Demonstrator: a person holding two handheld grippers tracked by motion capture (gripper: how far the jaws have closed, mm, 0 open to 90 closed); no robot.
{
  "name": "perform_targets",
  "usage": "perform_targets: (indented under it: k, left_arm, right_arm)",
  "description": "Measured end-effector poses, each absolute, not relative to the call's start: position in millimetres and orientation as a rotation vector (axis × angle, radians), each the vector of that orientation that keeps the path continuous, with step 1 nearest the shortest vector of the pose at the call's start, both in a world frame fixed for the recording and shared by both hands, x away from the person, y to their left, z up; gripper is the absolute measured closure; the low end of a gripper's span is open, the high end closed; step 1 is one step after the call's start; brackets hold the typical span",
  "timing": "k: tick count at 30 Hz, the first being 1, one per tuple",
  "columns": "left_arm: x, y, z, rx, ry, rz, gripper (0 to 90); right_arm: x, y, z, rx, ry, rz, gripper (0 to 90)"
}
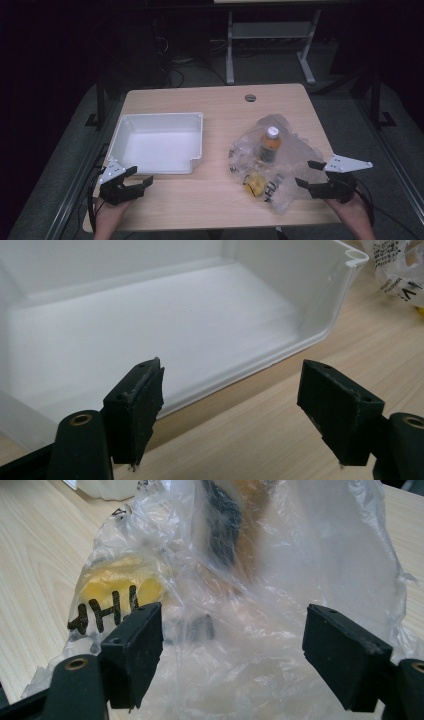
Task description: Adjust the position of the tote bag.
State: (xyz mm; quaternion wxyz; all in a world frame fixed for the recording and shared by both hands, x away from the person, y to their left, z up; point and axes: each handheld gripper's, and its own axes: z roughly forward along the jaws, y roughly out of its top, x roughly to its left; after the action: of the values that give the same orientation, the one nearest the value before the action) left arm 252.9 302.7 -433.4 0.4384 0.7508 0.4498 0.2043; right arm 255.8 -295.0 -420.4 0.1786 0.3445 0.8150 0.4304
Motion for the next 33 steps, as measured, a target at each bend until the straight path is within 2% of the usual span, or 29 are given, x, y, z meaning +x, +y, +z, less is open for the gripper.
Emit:
perform_targets:
  k: [33]
  left_arm:
    - [251.1, 298.3, -432.1, 1.889, 1.059, 0.465, 23.6]
  right_arm:
    - [256.0, -297.2, -417.3, 0.959, 2.298, 1.233, 22.6]
